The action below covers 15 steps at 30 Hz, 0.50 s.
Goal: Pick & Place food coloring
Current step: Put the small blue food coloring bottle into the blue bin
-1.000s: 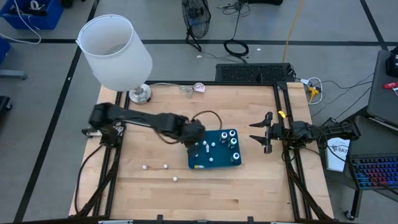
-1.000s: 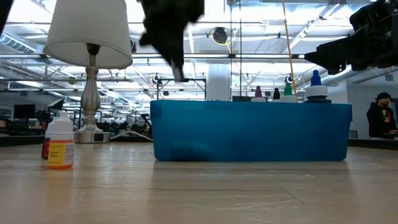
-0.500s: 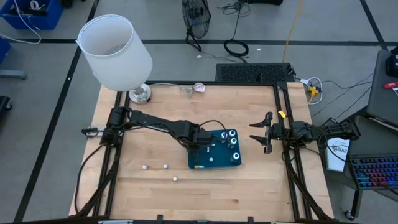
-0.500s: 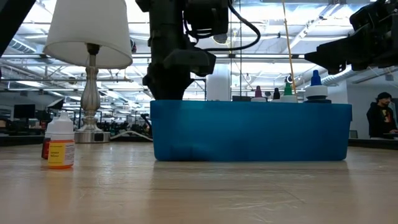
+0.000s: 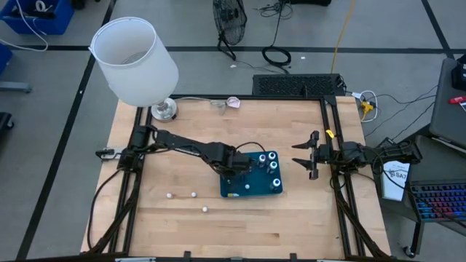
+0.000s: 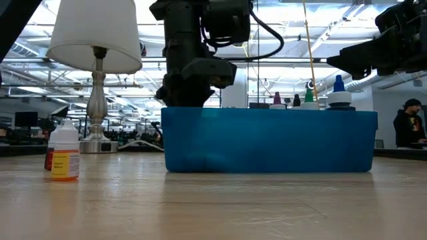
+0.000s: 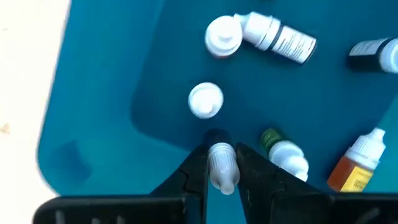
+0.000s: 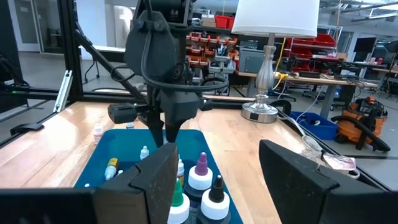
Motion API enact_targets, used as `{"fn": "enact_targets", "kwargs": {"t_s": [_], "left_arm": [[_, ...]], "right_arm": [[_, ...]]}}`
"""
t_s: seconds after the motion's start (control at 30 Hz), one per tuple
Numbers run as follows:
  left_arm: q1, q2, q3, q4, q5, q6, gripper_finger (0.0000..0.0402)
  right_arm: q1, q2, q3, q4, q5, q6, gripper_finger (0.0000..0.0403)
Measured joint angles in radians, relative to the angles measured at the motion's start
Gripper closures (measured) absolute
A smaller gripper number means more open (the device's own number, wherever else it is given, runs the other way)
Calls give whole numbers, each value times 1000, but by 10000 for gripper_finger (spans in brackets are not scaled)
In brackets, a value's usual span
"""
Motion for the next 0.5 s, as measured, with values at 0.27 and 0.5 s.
{"fn": "enact_targets", "kwargs": {"t_s": [0.27,0.5], "left_arm": [[0,1,0,3,-2,-8,340],[0,1,0,3,-2,-32,257]], "right_arm": [[0,0,0,0,0,0,190],[0,0,0,0,0,0,191]]}}
